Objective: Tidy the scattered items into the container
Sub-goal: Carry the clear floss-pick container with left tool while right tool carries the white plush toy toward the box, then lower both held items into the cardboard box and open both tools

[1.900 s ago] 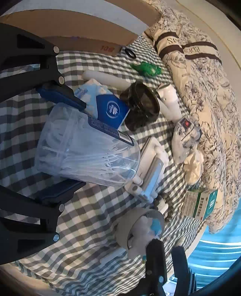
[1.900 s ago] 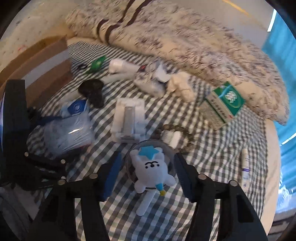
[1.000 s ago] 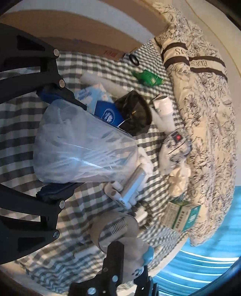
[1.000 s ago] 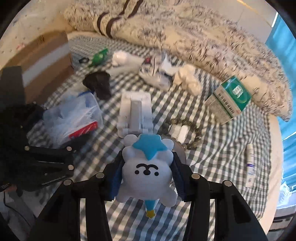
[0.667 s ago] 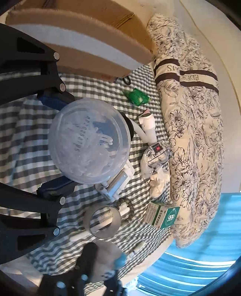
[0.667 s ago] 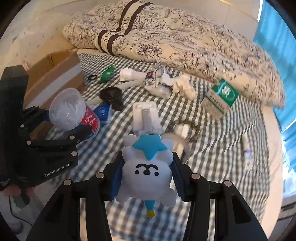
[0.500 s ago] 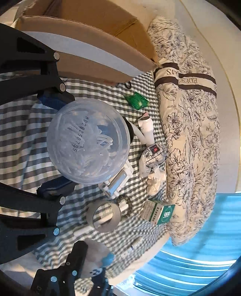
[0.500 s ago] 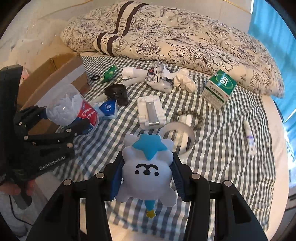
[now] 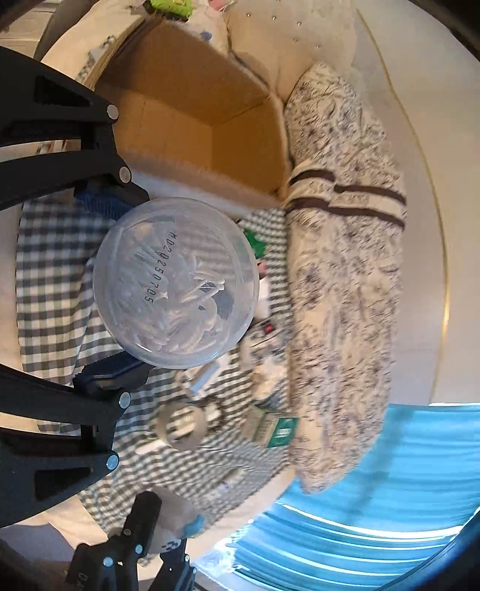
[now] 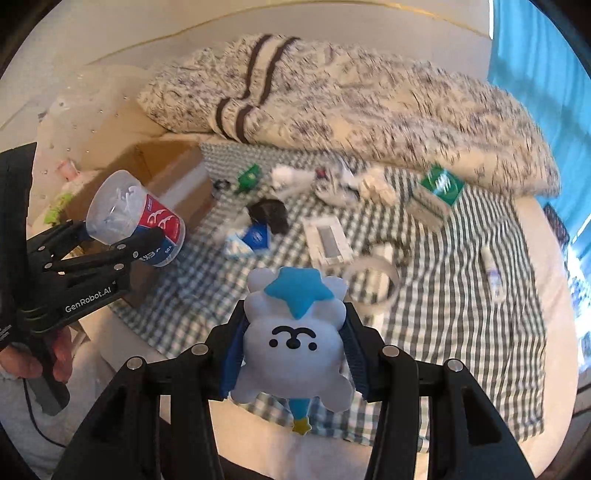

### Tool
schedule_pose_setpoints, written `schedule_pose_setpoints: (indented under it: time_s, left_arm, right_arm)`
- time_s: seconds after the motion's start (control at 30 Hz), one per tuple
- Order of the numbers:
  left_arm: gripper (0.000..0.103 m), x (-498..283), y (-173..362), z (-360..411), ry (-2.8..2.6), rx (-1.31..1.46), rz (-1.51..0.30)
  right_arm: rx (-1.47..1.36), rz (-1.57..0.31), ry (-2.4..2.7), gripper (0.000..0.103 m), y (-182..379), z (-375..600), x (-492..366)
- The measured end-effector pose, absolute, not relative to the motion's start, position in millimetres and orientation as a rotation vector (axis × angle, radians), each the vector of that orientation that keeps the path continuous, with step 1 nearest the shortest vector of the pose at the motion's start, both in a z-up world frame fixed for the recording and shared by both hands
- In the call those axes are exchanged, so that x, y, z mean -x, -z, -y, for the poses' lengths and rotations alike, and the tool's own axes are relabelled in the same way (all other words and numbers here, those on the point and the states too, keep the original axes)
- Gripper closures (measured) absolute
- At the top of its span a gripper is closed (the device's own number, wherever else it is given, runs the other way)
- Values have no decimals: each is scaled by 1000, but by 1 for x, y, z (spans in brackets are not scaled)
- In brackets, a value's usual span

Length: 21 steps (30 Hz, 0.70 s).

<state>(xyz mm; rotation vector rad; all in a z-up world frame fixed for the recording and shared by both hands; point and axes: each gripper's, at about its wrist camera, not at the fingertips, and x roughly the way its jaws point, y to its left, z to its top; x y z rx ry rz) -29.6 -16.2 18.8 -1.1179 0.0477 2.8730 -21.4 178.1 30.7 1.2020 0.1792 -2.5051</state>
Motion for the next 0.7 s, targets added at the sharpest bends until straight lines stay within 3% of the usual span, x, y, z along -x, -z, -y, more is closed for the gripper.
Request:
schedule_pose_setpoints:
  time_s: [0.17,0.33,0.7]
  left_arm:
    - [39,24,-54,60,-2963,1064,-25]
    - [39,22,-56,119,-3030,1108,14]
    - [39,50,-3,191,-3034,1312,121]
  right_arm:
    - [-1075,-211,2466,55,-72,-127,29]
    - [-994,-210,2362,55,-99,-48,57]
    - [-1169,-185,2168,55,-43,86,133]
